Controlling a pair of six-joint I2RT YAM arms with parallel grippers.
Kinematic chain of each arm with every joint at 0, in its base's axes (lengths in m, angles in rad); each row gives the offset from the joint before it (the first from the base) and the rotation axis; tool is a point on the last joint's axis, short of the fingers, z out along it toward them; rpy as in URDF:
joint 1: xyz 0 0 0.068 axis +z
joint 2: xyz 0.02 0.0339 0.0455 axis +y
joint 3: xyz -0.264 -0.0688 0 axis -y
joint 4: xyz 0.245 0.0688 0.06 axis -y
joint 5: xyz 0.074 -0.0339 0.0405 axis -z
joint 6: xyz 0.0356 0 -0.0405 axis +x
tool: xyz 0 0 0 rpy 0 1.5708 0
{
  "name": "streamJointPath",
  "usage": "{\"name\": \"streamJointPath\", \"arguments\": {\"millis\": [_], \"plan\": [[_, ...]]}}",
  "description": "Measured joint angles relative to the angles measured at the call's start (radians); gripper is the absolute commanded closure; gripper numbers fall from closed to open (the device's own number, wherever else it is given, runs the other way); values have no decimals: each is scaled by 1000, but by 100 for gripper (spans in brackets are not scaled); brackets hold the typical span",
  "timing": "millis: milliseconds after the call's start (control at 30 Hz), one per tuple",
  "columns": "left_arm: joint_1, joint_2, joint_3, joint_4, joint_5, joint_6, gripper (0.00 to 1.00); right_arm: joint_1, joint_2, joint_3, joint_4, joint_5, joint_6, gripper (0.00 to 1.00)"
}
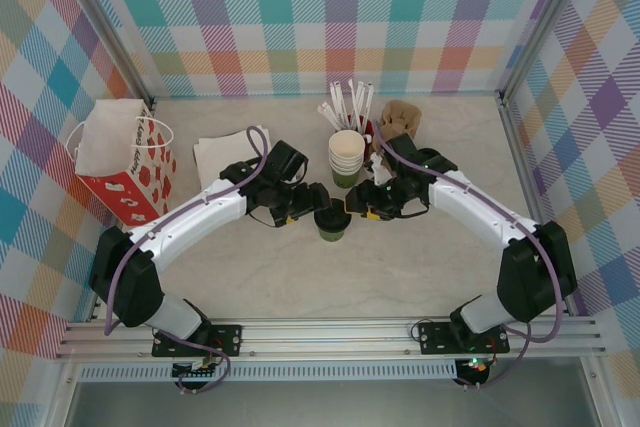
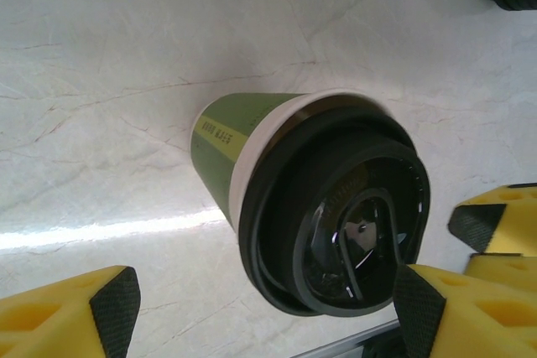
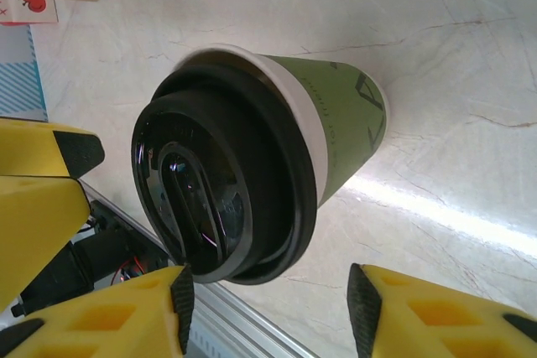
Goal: Pack the takeout coffee
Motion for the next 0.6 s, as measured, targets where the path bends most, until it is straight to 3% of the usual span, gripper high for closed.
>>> {"name": "streamJointPath", "arguments": {"millis": [600], "plan": [[3,2,-1,-3,-34,-15,18,19,71,33,23,-21,32,53]]}}
